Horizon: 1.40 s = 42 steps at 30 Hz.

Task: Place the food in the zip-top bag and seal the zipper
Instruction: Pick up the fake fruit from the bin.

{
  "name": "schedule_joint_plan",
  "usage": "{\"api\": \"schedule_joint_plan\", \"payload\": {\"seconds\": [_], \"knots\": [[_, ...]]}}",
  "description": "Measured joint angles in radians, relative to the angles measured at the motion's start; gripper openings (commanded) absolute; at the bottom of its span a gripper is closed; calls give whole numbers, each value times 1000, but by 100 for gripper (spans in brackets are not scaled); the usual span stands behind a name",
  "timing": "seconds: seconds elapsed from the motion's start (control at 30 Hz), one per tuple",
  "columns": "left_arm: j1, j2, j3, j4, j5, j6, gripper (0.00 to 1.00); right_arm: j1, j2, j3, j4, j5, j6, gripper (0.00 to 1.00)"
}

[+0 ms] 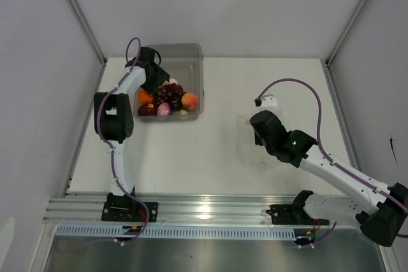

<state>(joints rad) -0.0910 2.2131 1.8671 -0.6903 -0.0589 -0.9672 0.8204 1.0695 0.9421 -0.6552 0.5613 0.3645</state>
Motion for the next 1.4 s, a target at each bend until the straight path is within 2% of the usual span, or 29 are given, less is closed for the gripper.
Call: {"api": "schedule_joint_plan", "payload": {"seconds": [0.3, 0.5, 0.53, 0.6, 0.63, 0.73, 1.07, 1.13, 1.4], "knots": [[-23, -57, -127, 138, 51, 163, 71, 0, -23, -10, 0, -2, 1, 0], [-39, -80, -166, 178, 69, 198, 58, 0, -24, -11, -1, -2, 1, 0], [-39, -83, -175, 188, 72, 200, 53, 0, -24, -11, -1, -2, 1, 0], [-39, -85, -193, 214, 82, 202, 48, 0, -24, -11, -1, -2, 1, 0], [-39, -87, -202, 230, 89, 202, 40, 0, -24, -11, -1, -2, 1, 0], [-39, -87, -226, 268, 102, 206, 29, 0, -24, -11, -1, -2, 1, 0], [-39, -140, -299, 327, 130, 208, 12, 0, -23, -11, -1, -2, 1, 0], [-39, -156, -313, 328, 143, 208, 4, 0, -21, -11, -2, -2, 2, 0], [-44, -266, -392, 341, 209, 208, 4, -1, 24, 6, -27, -5, 32, 0]]}}
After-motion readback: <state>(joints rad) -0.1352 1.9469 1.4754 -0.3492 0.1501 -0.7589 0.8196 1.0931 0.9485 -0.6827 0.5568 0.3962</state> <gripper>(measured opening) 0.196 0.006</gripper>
